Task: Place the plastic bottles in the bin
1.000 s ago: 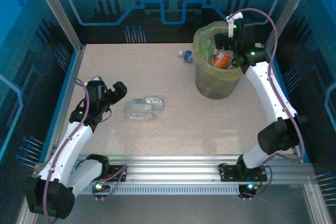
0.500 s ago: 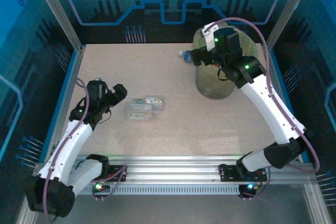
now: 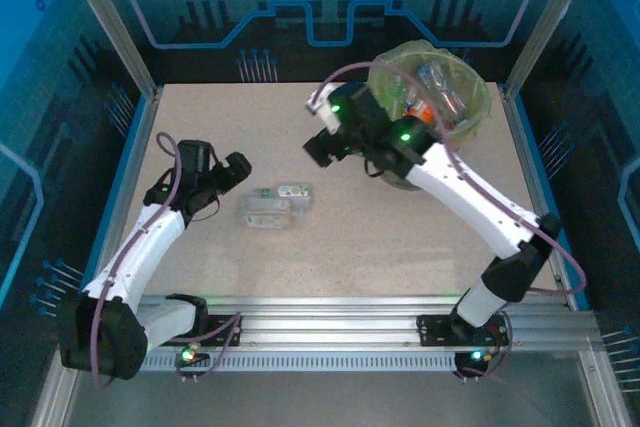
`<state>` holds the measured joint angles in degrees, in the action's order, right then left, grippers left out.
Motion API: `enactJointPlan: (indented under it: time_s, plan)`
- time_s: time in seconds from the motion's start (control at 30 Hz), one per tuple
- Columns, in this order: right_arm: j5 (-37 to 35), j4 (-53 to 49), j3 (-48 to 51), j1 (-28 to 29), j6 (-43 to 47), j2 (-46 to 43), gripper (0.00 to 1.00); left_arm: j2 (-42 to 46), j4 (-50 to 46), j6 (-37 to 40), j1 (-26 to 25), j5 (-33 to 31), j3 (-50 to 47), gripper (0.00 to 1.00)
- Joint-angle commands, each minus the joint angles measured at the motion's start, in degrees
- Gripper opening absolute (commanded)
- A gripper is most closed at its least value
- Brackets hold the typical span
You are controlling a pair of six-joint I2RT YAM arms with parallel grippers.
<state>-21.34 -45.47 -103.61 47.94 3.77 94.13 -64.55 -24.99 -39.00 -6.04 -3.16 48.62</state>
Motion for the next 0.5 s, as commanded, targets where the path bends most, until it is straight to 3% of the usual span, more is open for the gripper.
enactJointPlan:
  time_s: [0.0, 0.3, 0.47]
  plan:
    - [4.4, -3.3, -1.0, 4.5, 4.5, 4.5, 1.00, -0.1, 0.4, -0.6, 0.7, -0.3, 0.8, 0.99]
    - [17.0, -0.2, -0.4, 8.5, 6.6, 14.9, 1.00, -2.4, -0.3, 0.3, 2.2, -2.6, 0.5, 0.99]
    - [19.6, -0.1, -2.9, 8.7, 6.7, 20.2, 1.00, -4.1, 0.3, 1.4, 5.5, -1.2, 1.3, 0.99]
